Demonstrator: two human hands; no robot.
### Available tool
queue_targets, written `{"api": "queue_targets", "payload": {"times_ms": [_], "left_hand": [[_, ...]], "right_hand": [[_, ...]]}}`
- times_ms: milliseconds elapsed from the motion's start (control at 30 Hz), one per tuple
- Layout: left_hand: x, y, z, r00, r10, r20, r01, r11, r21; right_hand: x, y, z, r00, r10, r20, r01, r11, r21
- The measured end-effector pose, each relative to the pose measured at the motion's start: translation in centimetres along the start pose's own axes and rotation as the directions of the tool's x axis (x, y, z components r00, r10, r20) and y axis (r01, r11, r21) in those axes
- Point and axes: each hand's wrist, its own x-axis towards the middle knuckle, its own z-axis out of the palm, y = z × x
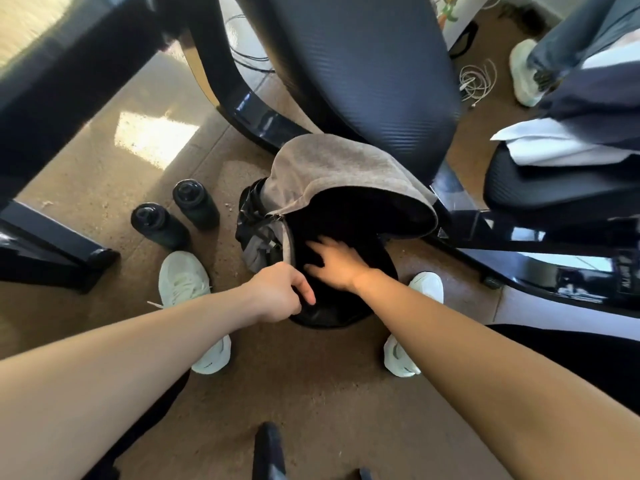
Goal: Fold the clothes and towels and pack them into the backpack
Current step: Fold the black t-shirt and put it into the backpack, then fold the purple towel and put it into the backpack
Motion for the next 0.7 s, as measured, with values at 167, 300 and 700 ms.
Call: {"api": "queue_targets", "payload": {"times_ms": [167,300,700], "left_hand": [[0.0,0.5,-0.1,0.999,0.025,0.021,-0.027,0.993,0.116],[-0.1,1.8,-0.7,0.996,0.006,0.088,-0.029,0.965,0.260],[-1.9,12.7,-0.7,0.926,0.282,-0.249,-0.226,0.946,0.233]], "right_hand": [[-6.7,1.0,-1.8,0.992,-0.073,-0.105,0.076,0.997,0.025],[-12.9,2.5,-3.8,0.980,-0.088,-0.177,0.114,0.983,0.141],[-25.9,11.1,-13.2,0.658,0.477,-0.583,0.212,0.625,0.751]]}}
